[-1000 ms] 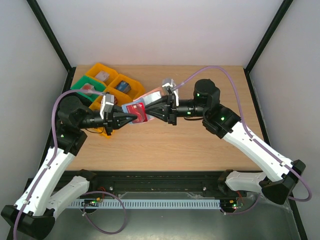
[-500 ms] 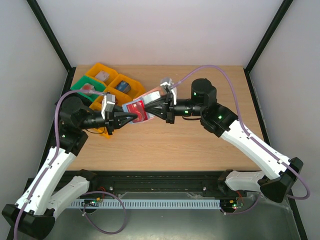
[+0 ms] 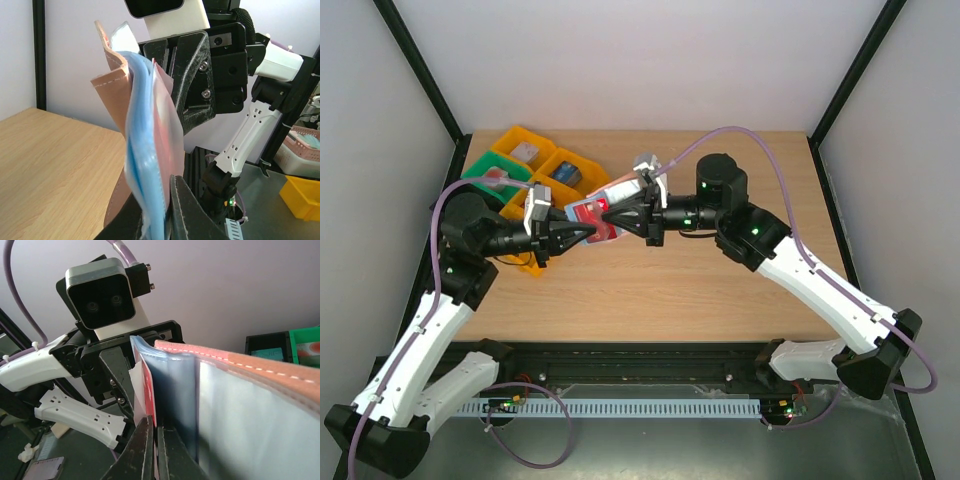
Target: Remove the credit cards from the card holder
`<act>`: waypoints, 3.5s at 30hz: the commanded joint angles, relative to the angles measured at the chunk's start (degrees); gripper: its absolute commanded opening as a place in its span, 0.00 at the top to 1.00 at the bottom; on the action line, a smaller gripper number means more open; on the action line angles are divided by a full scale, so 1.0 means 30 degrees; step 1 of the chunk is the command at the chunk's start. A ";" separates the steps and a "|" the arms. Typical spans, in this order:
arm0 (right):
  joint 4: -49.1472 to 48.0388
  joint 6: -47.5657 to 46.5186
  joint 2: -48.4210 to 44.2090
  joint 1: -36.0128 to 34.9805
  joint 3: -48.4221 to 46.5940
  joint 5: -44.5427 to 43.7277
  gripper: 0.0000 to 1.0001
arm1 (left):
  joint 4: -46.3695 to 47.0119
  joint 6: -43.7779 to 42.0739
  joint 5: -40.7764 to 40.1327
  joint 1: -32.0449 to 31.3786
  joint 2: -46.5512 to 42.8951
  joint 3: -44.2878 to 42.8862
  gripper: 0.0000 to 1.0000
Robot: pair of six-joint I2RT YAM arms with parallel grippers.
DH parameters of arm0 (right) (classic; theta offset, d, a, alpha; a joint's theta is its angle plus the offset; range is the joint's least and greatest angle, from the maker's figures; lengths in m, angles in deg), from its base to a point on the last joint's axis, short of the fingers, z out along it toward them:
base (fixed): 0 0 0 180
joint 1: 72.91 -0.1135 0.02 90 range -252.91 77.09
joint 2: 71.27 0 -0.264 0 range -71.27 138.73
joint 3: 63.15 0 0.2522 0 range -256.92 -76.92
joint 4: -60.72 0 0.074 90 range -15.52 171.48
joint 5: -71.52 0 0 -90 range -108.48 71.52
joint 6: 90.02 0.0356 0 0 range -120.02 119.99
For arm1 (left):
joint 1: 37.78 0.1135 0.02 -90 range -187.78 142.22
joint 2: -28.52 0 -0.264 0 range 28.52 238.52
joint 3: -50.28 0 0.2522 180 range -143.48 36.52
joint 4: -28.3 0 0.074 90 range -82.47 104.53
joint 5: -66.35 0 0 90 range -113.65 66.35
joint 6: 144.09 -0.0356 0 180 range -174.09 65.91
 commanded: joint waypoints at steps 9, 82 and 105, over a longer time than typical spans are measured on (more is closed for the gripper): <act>-0.0359 -0.0423 -0.1561 0.0581 0.0672 -0.0897 0.98 | 0.1815 0.0700 0.1460 -0.0383 -0.0189 0.0144 0.93; 0.5610 -0.2302 -0.5290 0.4062 0.2021 -0.3538 0.98 | 0.2695 0.0385 -0.2624 -0.1808 0.2378 0.6227 0.98; 0.6316 -0.0580 -0.3313 0.4039 0.1204 -0.2071 0.98 | -0.1236 -0.6804 -1.2616 -0.2228 -0.0905 0.5813 0.23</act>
